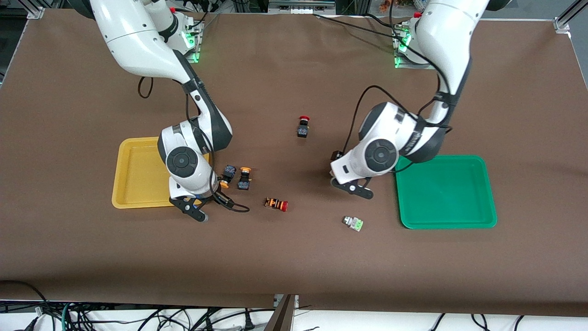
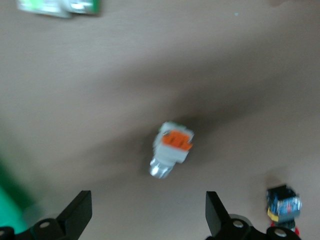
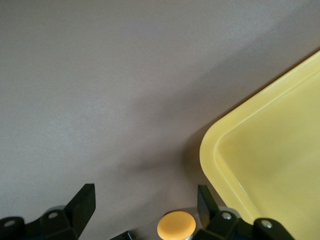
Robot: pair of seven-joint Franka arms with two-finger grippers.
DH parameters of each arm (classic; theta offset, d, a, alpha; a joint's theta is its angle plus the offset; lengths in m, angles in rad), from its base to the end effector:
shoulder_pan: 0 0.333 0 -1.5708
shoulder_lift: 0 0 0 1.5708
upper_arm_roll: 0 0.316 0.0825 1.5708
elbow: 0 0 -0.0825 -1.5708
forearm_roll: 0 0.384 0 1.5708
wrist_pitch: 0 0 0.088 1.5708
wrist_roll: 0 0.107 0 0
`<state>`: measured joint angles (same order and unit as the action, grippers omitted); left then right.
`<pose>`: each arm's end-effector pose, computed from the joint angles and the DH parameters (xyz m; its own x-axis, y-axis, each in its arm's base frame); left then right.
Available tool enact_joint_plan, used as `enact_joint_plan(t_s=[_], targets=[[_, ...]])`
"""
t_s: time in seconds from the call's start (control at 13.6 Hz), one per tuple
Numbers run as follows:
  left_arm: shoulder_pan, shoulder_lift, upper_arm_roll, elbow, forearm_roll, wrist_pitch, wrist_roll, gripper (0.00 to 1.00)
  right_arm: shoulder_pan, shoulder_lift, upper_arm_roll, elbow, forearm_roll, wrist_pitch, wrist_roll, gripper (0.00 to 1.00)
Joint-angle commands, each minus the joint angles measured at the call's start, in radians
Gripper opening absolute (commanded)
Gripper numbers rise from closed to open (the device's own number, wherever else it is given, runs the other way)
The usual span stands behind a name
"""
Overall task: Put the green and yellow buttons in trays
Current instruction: 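Grasp a yellow button with the right gripper while the left gripper grasps the orange-topped button, then lift the yellow button with the right gripper while the left gripper carries the orange button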
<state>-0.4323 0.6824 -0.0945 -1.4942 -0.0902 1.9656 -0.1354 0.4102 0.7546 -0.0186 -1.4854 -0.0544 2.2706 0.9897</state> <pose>0.5985 -0.3434 0.2545 0.9165 -0.3297 -0.2263 -0.3139 -0.9438 0.1037 0.6653 0.2757 0.2291 0.8465 -0.5287 0.0625 -0.5300 -0.8480 0.0057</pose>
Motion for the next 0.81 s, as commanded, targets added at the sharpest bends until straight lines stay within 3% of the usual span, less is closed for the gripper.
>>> enact_joint_plan(t_s=[0.0,0.37,0.51,0.73], targets=[[-0.043,0.025,0.015,-0.055,0.000,0.125,-0.036,1.00,-0.002,-0.006,0.006,-0.010,0.001,-0.025,0.049,0.91],[-0.062,0.074,0.018,-0.054,0.032,0.180,-0.036,1.00,0.007,-0.029,0.049,-0.018,0.054,-0.154,0.053,0.91],[-0.060,0.072,0.016,-0.049,0.116,0.180,-0.035,1.00,0.009,-0.029,0.072,-0.024,0.057,-0.158,0.058,0.91],[-0.062,0.075,0.016,-0.057,0.126,0.179,-0.036,1.00,0.009,-0.027,0.074,-0.052,0.056,-0.155,0.046,0.91]])
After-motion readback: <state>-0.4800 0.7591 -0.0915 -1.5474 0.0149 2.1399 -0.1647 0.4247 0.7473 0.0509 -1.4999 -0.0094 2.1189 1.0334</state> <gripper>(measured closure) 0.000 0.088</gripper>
